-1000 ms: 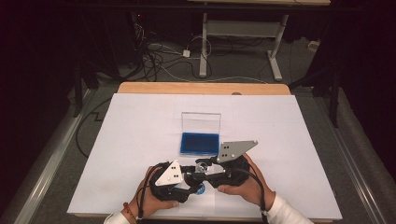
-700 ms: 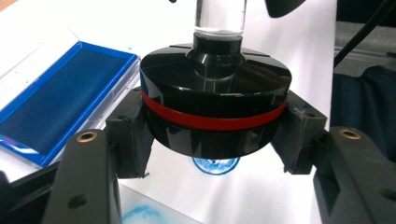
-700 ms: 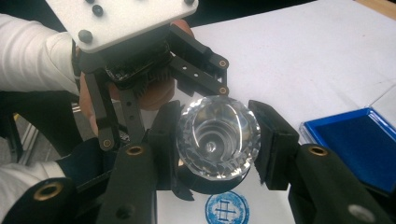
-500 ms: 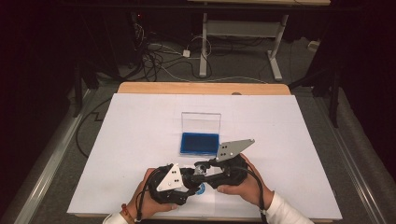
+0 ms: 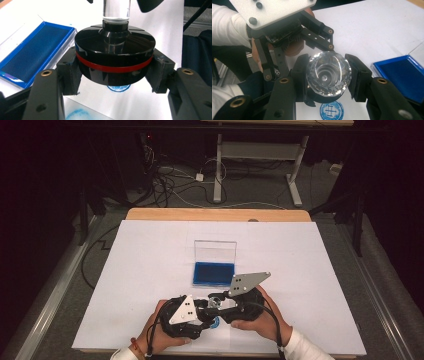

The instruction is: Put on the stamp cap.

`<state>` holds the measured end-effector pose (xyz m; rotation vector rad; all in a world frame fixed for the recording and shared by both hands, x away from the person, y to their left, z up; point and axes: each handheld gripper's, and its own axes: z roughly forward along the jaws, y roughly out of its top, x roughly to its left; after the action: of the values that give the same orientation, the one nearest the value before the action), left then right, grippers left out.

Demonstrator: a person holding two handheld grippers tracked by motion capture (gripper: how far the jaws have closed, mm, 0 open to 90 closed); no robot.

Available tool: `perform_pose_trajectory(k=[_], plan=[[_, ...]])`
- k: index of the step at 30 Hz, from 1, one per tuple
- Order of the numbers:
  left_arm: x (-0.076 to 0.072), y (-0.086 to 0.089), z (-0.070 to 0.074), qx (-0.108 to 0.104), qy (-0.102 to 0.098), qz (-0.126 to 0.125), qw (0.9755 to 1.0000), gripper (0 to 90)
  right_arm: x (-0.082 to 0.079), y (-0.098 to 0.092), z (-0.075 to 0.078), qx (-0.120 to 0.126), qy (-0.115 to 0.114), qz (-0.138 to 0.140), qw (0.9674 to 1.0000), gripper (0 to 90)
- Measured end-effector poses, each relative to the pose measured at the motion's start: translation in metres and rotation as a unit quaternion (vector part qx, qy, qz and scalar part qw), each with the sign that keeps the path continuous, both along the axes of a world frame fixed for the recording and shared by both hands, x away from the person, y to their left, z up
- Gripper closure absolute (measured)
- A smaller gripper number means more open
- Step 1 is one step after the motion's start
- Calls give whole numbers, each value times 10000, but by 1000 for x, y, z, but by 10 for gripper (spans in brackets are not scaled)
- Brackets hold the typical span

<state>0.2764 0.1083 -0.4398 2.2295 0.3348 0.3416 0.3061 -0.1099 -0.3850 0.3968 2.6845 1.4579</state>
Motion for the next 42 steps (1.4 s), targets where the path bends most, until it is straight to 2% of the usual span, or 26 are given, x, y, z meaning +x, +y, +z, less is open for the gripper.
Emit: perform_pose_trajectory(k=[5,22,25,28,42], plan=[[1,-1,-2,-29,38,9,10000,356,-1,1,1,-84,-58,-8,9999,570],[2,-1,-4,-64,11,34,10000,349,-3,1,1,-107,-185,-57,9998,570],[3,-3,-7,79,3,32,10000,333,-3,1,2,-97,-208,-84,9997,570],[2,-4,-9,73,-15,88,9999,292,-3,0,3,-92,-227,-93,9997,570],[3,-4,-10,38,-13,193,9998,264,-4,0,4,-101,-256,-80,9996,570]])
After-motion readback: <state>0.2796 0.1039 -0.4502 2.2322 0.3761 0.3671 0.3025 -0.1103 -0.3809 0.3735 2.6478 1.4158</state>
